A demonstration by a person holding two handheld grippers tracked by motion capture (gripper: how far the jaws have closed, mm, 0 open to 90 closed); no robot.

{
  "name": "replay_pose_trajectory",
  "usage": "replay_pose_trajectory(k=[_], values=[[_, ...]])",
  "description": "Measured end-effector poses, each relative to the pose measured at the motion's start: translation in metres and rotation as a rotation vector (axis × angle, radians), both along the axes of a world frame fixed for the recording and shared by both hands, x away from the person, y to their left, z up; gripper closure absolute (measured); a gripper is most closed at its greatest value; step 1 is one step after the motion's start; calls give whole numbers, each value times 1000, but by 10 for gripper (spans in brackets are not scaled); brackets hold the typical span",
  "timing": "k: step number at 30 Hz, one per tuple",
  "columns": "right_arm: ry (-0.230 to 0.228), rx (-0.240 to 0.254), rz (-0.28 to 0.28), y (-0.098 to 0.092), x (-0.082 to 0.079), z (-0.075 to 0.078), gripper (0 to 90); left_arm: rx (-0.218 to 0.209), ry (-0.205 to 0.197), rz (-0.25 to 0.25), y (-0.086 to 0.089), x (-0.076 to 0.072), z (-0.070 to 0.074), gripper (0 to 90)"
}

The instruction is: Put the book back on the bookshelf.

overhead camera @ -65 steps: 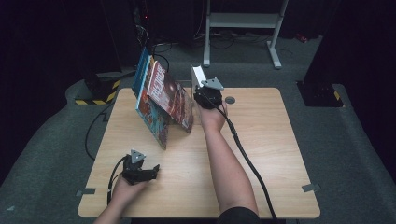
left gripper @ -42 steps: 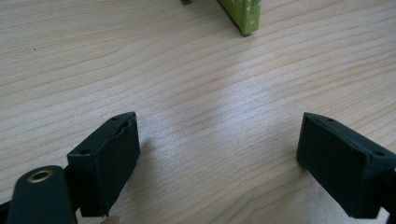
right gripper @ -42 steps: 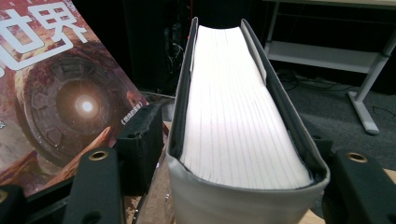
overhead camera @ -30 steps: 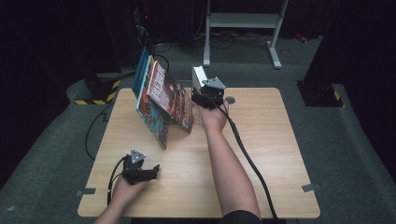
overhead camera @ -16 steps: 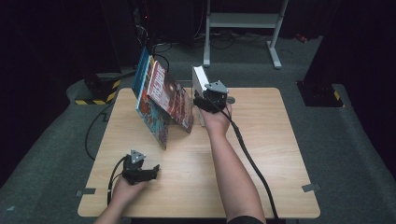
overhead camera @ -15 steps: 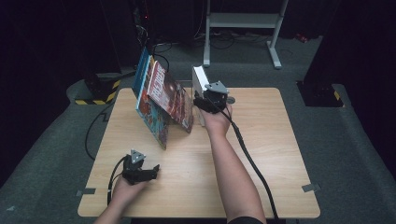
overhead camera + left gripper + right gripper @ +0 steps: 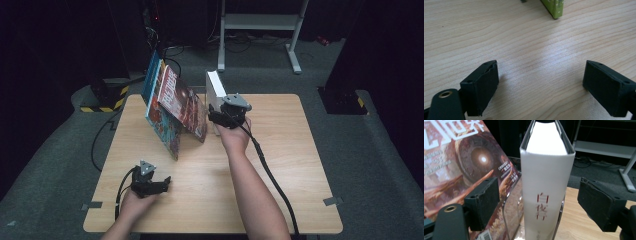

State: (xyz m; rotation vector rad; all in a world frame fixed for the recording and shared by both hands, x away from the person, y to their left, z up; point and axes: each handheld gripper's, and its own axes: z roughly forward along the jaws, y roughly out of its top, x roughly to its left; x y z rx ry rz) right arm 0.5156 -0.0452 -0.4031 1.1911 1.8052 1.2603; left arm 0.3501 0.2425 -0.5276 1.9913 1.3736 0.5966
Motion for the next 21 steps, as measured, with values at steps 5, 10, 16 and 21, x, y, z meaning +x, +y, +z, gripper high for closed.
replay_pose_trajectory(k=[5,10,16,21], values=[[10,-2,7,-4,-8,-5,157,-6,-2,0,0,-1,0,134],[6,-15,11,-12,-18,-10,156,8,-2,-6,1,-1,0,136],[10,-12,18,-25,-35,-18,159,8,-5,-5,0,-1,0,138],[17,-14,27,-39,-52,-26,158,0,-3,-4,0,-2,0,141]])
